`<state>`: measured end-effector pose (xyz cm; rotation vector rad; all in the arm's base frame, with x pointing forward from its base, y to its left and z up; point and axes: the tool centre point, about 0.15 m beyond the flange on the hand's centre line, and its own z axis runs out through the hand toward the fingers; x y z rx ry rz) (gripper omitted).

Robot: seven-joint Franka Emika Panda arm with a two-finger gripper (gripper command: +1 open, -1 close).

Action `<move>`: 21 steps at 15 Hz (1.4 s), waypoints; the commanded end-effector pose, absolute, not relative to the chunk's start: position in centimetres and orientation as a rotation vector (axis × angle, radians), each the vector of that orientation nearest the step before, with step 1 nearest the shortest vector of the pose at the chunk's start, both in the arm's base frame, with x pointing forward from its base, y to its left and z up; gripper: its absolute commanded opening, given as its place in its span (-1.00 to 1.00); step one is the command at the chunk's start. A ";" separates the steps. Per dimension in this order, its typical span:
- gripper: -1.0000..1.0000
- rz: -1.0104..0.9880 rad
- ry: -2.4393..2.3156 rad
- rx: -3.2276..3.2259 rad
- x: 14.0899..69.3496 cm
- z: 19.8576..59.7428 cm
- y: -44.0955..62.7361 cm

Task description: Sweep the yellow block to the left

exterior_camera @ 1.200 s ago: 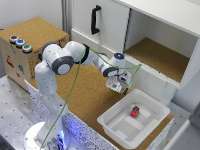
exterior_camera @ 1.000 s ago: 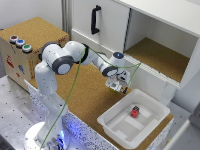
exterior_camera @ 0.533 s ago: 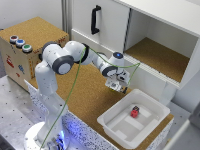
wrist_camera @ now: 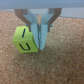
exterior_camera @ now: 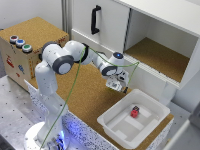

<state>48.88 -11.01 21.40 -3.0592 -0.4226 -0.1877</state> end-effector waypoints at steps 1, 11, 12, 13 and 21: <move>-1.00 -0.150 -0.381 -3.090 50.6 20.0 -8.0; -1.00 -0.100 -0.394 -3.092 47.8 20.5 -3.7; -1.00 -0.098 -0.388 -3.093 47.5 20.6 -3.3; -1.00 -0.100 -0.384 -3.095 47.1 20.6 -2.8; -1.00 -0.118 -0.329 -3.149 45.4 20.3 0.7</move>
